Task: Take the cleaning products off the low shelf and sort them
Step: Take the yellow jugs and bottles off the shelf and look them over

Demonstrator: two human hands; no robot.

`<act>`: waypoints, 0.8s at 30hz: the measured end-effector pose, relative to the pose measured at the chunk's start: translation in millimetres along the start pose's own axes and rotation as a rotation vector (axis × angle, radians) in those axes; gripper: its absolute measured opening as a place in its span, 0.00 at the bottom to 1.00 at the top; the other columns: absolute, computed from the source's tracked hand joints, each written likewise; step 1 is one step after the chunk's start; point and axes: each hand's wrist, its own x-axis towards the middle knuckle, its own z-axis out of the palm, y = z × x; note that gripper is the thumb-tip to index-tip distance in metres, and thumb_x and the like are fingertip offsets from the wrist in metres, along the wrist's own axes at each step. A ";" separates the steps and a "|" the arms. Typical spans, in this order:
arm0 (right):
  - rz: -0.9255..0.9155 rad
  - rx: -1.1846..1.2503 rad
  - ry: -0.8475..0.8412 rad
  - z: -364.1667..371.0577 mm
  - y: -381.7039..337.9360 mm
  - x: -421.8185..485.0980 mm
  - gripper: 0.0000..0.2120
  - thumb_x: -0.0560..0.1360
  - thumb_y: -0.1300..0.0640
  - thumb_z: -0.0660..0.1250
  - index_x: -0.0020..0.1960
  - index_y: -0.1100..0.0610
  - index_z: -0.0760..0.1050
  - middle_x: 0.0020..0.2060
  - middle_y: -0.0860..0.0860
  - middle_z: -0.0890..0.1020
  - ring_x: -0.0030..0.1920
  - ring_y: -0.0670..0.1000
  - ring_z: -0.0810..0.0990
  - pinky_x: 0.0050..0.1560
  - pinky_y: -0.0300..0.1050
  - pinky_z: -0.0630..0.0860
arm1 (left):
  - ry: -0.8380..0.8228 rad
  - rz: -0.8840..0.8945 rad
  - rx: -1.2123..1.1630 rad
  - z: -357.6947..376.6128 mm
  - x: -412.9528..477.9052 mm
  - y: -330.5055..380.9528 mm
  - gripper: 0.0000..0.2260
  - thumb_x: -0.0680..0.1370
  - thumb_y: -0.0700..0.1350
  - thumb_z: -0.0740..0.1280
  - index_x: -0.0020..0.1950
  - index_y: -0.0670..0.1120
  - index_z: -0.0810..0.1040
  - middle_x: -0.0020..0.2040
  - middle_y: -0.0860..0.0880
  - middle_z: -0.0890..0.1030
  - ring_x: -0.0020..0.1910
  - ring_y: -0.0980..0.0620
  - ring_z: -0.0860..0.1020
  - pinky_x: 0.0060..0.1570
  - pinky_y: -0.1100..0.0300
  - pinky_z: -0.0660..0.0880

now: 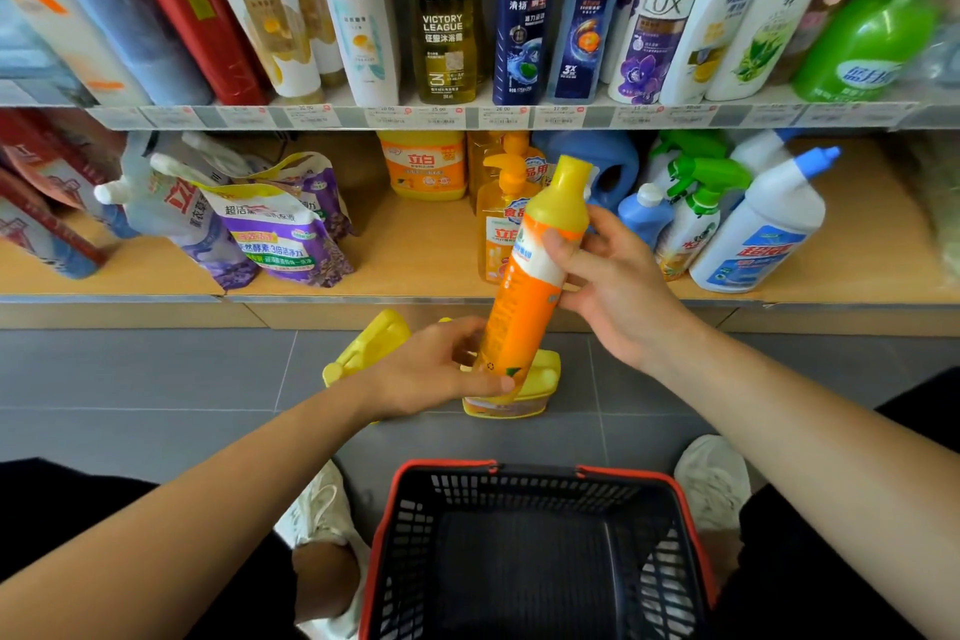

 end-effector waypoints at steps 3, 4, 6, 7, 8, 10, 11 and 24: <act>0.010 0.054 0.025 -4.0 -2.5 4.0 0.24 0.71 0.53 0.72 0.66 0.56 0.75 0.58 0.52 0.84 0.58 0.54 0.84 0.51 0.58 0.83 | 0.098 -0.016 0.003 -1.5 0.2 -1.9 0.24 0.69 0.46 0.82 0.61 0.50 0.77 0.46 0.48 0.84 0.43 0.53 0.82 0.46 0.49 0.80; 0.004 0.035 0.040 -5.5 -3.6 5.3 0.25 0.72 0.52 0.72 0.67 0.57 0.74 0.58 0.52 0.84 0.59 0.54 0.84 0.52 0.58 0.83 | 0.139 -0.019 -0.016 -1.8 -0.3 -0.4 0.25 0.66 0.47 0.82 0.60 0.50 0.77 0.46 0.47 0.84 0.42 0.52 0.81 0.45 0.47 0.80; -0.020 -0.069 0.078 -10.2 -6.8 8.4 0.26 0.72 0.48 0.71 0.67 0.57 0.75 0.56 0.50 0.85 0.56 0.51 0.84 0.51 0.53 0.83 | 0.228 -0.009 -0.085 -2.8 -1.4 1.9 0.25 0.62 0.50 0.81 0.56 0.51 0.78 0.44 0.52 0.83 0.40 0.52 0.81 0.40 0.51 0.78; -0.021 -0.126 0.100 -13.0 -8.1 10.0 0.25 0.72 0.47 0.71 0.66 0.57 0.76 0.54 0.50 0.85 0.54 0.49 0.85 0.49 0.50 0.83 | 0.273 -0.007 -0.132 -3.8 -2.2 3.3 0.25 0.60 0.52 0.80 0.54 0.52 0.79 0.43 0.55 0.82 0.38 0.52 0.80 0.37 0.53 0.77; -0.009 -0.176 0.127 -15.6 -8.8 11.6 0.23 0.74 0.46 0.70 0.65 0.56 0.76 0.53 0.50 0.86 0.52 0.49 0.86 0.48 0.48 0.83 | 0.313 -0.004 -0.179 -5.3 -3.0 4.6 0.26 0.58 0.53 0.78 0.54 0.51 0.79 0.43 0.58 0.81 0.38 0.53 0.80 0.35 0.56 0.76; 0.038 -0.247 0.197 -20.0 -8.5 13.8 0.19 0.78 0.45 0.68 0.62 0.55 0.78 0.50 0.52 0.85 0.47 0.49 0.86 0.44 0.45 0.81 | 0.368 0.005 -0.260 -9.0 -3.0 6.5 0.27 0.58 0.54 0.77 0.55 0.50 0.80 0.46 0.56 0.81 0.40 0.53 0.81 0.35 0.60 0.77; 0.065 -0.272 0.232 -21.7 -7.5 14.4 0.18 0.78 0.43 0.67 0.61 0.55 0.78 0.48 0.52 0.85 0.44 0.48 0.85 0.41 0.44 0.80 | 0.386 0.011 -0.301 -10.9 -2.6 7.6 0.27 0.58 0.53 0.77 0.56 0.49 0.80 0.50 0.51 0.81 0.43 0.50 0.82 0.37 0.58 0.79; -0.103 -0.837 0.260 -31.8 8.1 12.4 0.08 0.72 0.50 0.77 0.45 0.54 0.84 0.37 0.50 0.86 0.39 0.48 0.85 0.45 0.46 0.82 | 0.671 0.188 -0.301 -37.1 -7.5 31.3 0.23 0.61 0.53 0.81 0.55 0.54 0.85 0.57 0.42 0.82 0.56 0.40 0.82 0.53 0.39 0.81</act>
